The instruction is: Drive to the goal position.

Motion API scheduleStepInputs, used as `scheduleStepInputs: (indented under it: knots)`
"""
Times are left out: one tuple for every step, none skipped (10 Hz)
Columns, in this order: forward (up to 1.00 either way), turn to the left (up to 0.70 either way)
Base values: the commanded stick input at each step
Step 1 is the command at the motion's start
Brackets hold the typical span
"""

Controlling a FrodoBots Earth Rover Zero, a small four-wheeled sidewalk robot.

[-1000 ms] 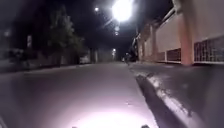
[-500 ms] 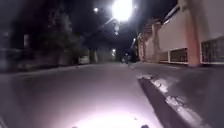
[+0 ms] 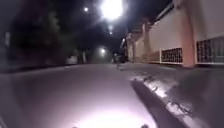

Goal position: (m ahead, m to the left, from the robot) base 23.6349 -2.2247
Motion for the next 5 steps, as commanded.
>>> scheduleStepInputs:
  knots:
    - [0.70, 0.00]
    - [0.70, 0.00]
    - [0.70, -0.07]
    - [0.70, -0.06]
    - [0.70, 0.00]
